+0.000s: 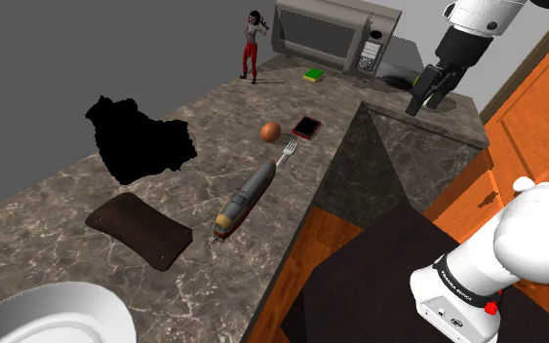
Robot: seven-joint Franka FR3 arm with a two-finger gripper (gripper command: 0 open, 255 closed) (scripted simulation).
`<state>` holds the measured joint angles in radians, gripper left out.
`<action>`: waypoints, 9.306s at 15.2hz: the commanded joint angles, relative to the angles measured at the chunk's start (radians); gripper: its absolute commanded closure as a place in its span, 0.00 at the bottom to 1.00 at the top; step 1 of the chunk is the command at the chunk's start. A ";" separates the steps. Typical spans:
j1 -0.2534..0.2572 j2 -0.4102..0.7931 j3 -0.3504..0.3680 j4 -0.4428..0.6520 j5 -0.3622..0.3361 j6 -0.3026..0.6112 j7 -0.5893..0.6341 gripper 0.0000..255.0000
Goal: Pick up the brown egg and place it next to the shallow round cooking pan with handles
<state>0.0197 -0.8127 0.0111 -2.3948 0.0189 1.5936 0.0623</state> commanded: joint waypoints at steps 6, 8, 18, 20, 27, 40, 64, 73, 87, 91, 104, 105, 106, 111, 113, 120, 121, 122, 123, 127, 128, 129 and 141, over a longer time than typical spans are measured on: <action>-0.012 0.156 0.103 0.031 0.033 0.114 0.167 0.00; -0.020 0.228 0.141 0.055 0.038 0.155 0.235 0.00; -0.065 0.634 0.293 0.273 -0.034 0.295 0.584 0.00; -0.067 0.723 0.310 0.335 -0.066 0.306 0.656 0.00; -0.039 1.041 0.320 0.602 -0.190 0.292 0.886 0.00; 0.030 1.395 0.260 0.935 -0.282 0.258 1.054 0.00; 0.026 1.381 0.262 0.932 -0.279 0.247 1.049 1.00; 0.028 1.347 0.268 1.002 -0.266 0.146 1.033 1.00; 0.041 1.332 0.272 1.154 -0.258 -0.018 1.009 1.00; 0.069 1.243 0.300 1.010 -0.236 0.028 1.083 1.00; 0.198 1.081 0.401 0.755 -0.172 0.102 1.329 1.00; 0.210 1.075 0.409 0.746 -0.168 0.105 1.349 1.00; 0.222 1.070 0.418 0.738 -0.165 0.107 1.370 1.00; 0.287 1.062 0.460 0.716 -0.150 0.114 1.475 1.00; 0.315 1.066 0.477 0.716 -0.147 0.115 1.519 1.00; 0.422 1.110 0.532 0.755 -0.151 0.109 1.679 1.00; 0.439 1.121 0.539 0.766 -0.154 0.106 1.702 1.00; 0.457 1.132 0.545 0.778 -0.157 0.104 1.725 1.00; 0.475 1.145 0.552 0.792 -0.161 0.101 1.749 1.00; 0.553 1.204 0.573 0.860 -0.181 0.083 1.842 1.00; 0.574 1.222 0.577 0.881 -0.187 0.078 1.865 1.00; 0.596 1.240 0.580 0.903 -0.193 0.071 1.888 1.00; 0.817 1.450 0.584 1.142 -0.269 0.030 2.069 1.00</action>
<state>0.8345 0.6331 0.5964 -1.2474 -0.2478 1.6141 2.1283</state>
